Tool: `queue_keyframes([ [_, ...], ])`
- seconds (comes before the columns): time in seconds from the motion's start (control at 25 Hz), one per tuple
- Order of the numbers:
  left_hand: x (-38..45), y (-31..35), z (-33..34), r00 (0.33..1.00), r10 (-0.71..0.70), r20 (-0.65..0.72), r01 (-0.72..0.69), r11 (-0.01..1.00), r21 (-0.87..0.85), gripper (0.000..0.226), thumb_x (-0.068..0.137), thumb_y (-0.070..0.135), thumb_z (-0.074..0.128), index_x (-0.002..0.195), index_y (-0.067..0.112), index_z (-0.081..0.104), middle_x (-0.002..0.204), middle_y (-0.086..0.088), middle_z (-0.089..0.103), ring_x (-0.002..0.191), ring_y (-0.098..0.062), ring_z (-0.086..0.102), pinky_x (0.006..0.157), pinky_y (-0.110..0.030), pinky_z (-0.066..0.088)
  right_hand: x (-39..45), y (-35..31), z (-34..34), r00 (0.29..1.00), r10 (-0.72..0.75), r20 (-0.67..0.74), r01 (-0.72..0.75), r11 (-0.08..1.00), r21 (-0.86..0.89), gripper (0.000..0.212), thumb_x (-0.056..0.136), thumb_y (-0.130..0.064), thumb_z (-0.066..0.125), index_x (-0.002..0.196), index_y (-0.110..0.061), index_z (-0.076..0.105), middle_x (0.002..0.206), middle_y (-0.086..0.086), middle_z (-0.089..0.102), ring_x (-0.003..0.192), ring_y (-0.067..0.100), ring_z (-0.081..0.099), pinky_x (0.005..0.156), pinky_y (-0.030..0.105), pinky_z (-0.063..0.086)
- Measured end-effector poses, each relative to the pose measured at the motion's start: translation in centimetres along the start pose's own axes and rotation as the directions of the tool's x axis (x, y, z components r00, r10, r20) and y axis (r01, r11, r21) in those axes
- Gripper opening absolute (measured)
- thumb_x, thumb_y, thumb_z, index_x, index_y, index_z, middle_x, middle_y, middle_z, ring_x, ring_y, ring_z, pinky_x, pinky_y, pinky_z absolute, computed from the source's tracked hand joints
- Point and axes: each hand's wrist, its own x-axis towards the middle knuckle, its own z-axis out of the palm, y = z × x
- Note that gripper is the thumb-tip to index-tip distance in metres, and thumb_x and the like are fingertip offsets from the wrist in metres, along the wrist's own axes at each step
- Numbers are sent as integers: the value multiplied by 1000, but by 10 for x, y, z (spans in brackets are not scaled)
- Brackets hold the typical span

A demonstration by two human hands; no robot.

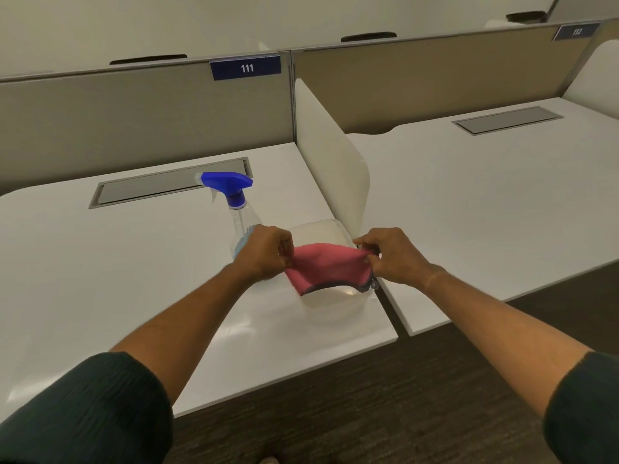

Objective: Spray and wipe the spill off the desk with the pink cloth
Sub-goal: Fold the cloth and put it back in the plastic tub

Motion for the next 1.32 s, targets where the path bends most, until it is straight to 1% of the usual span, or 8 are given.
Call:
queue_keyframes([
  [0.16,-6,4,4,998,49,50,-51,998,48,12,76,8,78,87,11,74,83,2,66,81,-10,57,71,-17,43,-3,-3,2,997,-8,77,11,999,-39,30,78,4,68,102,-12,78,94,3,72,80,10,59,79,20,49],
  [0.28,-8,3,8,989,101,105,-104,994,23,13,74,5,78,86,10,74,85,-1,70,82,-12,61,78,-28,54,-5,-4,0,991,8,135,1,998,-66,32,76,4,68,101,-13,78,97,1,73,81,6,58,76,13,44],
  [0.36,-9,2,10,979,136,152,-141,990,25,15,73,5,79,85,12,74,88,-2,73,84,-15,65,82,-36,58,-4,-5,-1,979,7,203,11,996,-89,33,77,3,67,103,-14,77,100,0,73,83,5,58,79,15,46],
  [0.48,-9,6,12,967,187,171,-196,980,34,14,74,8,79,86,13,74,88,-2,74,82,-15,67,81,-35,58,-2,-8,-4,969,2,247,24,994,-103,35,77,1,64,104,-15,77,102,0,73,86,8,60,80,17,45],
  [0.68,-4,11,7,978,147,147,-146,989,-19,14,73,13,81,85,11,74,85,-2,73,79,-13,68,77,-29,58,-1,-14,-7,975,28,219,-14,998,-64,30,77,-7,71,105,-15,77,100,2,75,79,6,58,72,10,41],
  [0.88,-2,13,11,983,94,159,-92,996,-19,17,74,18,81,88,11,73,85,0,70,79,-14,67,76,-27,58,-3,-21,-5,982,40,184,-32,998,-46,27,77,-10,72,103,-15,78,96,2,77,76,8,62,77,19,49],
  [1.12,7,16,21,992,-120,-48,116,991,-66,17,76,17,78,90,10,72,83,-3,68,78,-18,64,77,-32,57,7,-23,5,988,155,-11,-154,988,24,22,76,-8,67,95,-12,79,88,5,77,81,18,68,82,29,56],
  [1.32,16,21,26,968,-213,-134,200,974,-104,15,78,14,75,91,9,72,83,-4,68,78,-18,63,81,-34,57,23,-24,17,971,217,-102,-216,976,24,23,78,-11,66,98,-11,78,91,8,77,88,25,69,88,33,54],
])
